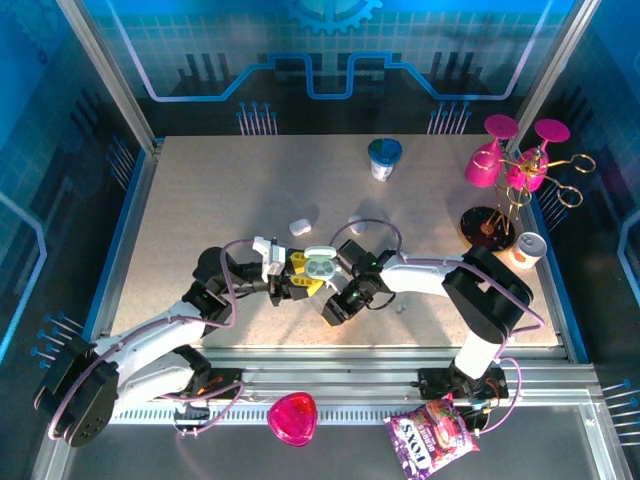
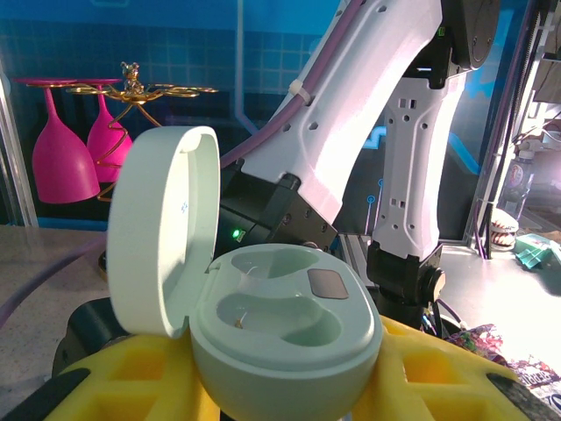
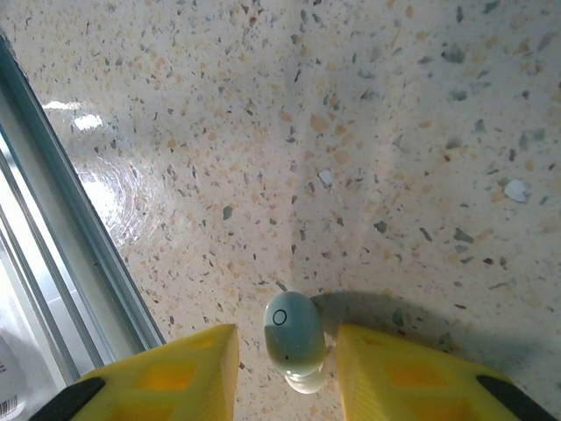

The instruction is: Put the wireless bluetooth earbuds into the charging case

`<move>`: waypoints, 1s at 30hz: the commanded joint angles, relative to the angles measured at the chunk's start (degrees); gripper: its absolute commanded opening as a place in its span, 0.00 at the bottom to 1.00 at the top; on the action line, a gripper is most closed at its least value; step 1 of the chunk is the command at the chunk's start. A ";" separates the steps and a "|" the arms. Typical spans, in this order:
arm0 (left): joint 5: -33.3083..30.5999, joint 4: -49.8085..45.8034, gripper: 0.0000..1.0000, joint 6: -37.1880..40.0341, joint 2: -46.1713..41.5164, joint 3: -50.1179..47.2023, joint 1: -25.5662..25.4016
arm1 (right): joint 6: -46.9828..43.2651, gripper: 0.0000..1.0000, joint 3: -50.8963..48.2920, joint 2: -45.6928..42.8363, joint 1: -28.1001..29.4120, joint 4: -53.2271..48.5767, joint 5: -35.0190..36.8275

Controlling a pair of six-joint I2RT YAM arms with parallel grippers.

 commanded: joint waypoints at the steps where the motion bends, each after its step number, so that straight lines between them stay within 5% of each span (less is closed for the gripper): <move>1: -0.38 0.12 0.32 1.11 -0.78 0.88 0.22 | 0.15 0.33 -0.60 -0.30 0.67 -0.83 -0.61; 21: -1.53 -0.10 0.33 1.85 -0.67 0.71 0.21 | 1.24 0.20 1.17 -1.72 0.50 -1.70 2.99; 30: -14.57 0.92 0.32 6.23 0.60 -0.36 0.24 | 4.28 0.19 -2.76 -15.31 -5.52 -2.83 6.50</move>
